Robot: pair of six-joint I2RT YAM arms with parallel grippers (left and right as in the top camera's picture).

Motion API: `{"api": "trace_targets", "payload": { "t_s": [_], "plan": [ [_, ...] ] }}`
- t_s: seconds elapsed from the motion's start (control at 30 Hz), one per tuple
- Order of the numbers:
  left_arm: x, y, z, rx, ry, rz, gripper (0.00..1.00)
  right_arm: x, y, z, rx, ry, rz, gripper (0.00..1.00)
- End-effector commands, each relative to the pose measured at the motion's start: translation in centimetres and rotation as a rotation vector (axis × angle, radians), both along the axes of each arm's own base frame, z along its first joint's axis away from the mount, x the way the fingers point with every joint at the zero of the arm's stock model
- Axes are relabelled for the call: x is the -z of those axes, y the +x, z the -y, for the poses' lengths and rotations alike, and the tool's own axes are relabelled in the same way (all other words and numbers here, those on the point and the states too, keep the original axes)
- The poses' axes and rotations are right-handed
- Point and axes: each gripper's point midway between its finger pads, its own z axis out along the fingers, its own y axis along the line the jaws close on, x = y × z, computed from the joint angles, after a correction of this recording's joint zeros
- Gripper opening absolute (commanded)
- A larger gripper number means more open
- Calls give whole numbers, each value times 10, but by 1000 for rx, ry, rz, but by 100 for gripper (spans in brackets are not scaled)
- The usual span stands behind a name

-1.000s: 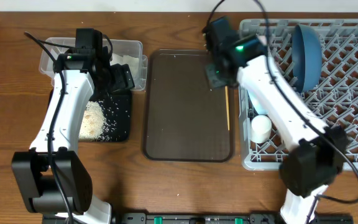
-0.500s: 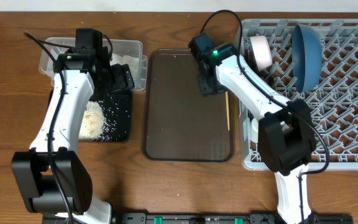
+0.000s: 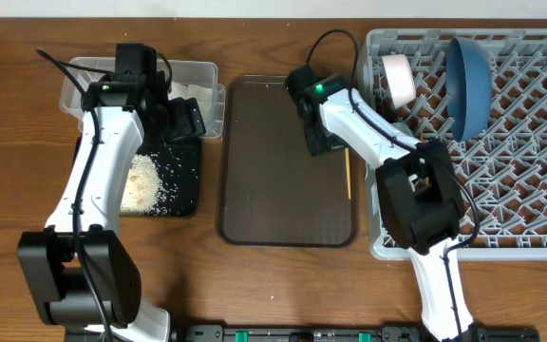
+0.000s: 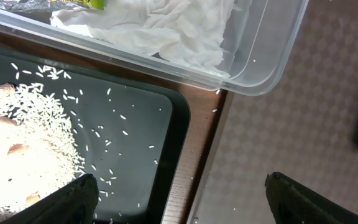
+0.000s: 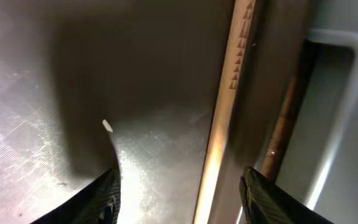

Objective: Sort waste into correct bins and load items into the dishwasher rack
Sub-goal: 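Return the right gripper to the tray and grasp the second chopstick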

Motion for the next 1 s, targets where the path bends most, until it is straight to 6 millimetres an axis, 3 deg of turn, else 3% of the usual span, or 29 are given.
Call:
{"api": "trace_targets", "payload": {
  "t_s": [0.0,0.33,0.77,0.97],
  "plan": [
    [-6,2,-3,2,15,17,89,7,4,3,34,-9,6,58],
    [-6,2,-3,2,15,17,88,18,-9,-14,59,139,-94,56],
    [-6,2,-3,2,15,17,88,20,-9,15,174,148,-128,56],
    [-6,2,-3,2,15,17,88,24,-13,4,115,194,-166,56]
  ]
}}
